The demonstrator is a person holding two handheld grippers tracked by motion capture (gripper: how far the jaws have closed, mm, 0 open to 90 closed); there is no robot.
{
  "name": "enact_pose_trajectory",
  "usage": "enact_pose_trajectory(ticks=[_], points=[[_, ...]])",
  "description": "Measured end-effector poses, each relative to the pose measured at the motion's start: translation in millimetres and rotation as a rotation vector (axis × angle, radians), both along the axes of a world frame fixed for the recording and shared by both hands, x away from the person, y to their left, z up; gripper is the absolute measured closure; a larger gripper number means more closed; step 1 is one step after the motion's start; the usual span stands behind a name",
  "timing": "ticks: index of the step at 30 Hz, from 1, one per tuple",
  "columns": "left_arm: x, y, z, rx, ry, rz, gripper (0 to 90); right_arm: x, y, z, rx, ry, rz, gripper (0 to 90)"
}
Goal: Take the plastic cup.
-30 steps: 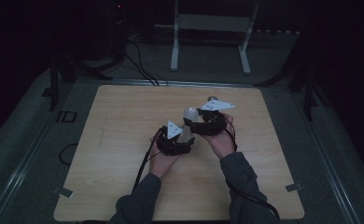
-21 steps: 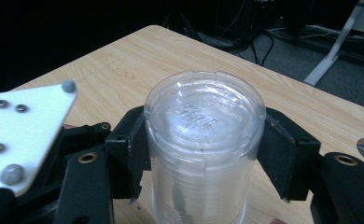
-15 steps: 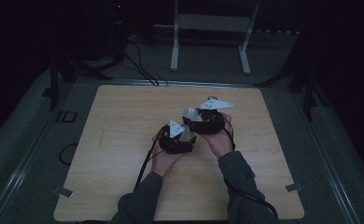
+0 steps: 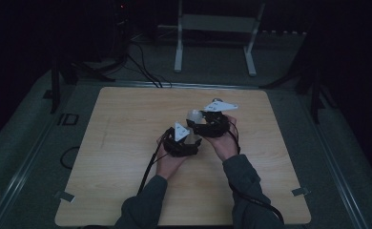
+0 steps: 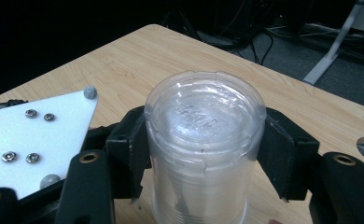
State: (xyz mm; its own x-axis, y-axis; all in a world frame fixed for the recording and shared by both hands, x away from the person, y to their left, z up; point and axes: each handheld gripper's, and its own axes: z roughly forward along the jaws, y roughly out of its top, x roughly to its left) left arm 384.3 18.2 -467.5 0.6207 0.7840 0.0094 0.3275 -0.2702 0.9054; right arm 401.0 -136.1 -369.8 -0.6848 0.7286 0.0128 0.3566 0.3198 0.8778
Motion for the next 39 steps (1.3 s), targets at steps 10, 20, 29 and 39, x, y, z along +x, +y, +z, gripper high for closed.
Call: enact_pose_trajectory(ticks=[10,20,29,39], points=[[-0.4,-0.2,-0.3,0.013,-0.008,0.0,21.3,0.5,-0.1,2.4,0.003,-0.005,-0.003,38.7],[-0.5,-0.4,-0.5,0.011,-0.003,-0.004,21.1,1.2,-2.5,12.9,0.039,-0.013,0.001,38.7],[-0.3,0.8,-0.6,0.006,0.0,-0.006,21.0,0.8,-2.4,18.5,0.048,-0.028,0.002,39.7],[-2.6,2.7,0.9,0.006,-0.01,-0.001,19.5,-0.1,-3.3,28.9,0.059,-0.049,0.0,39.8]])
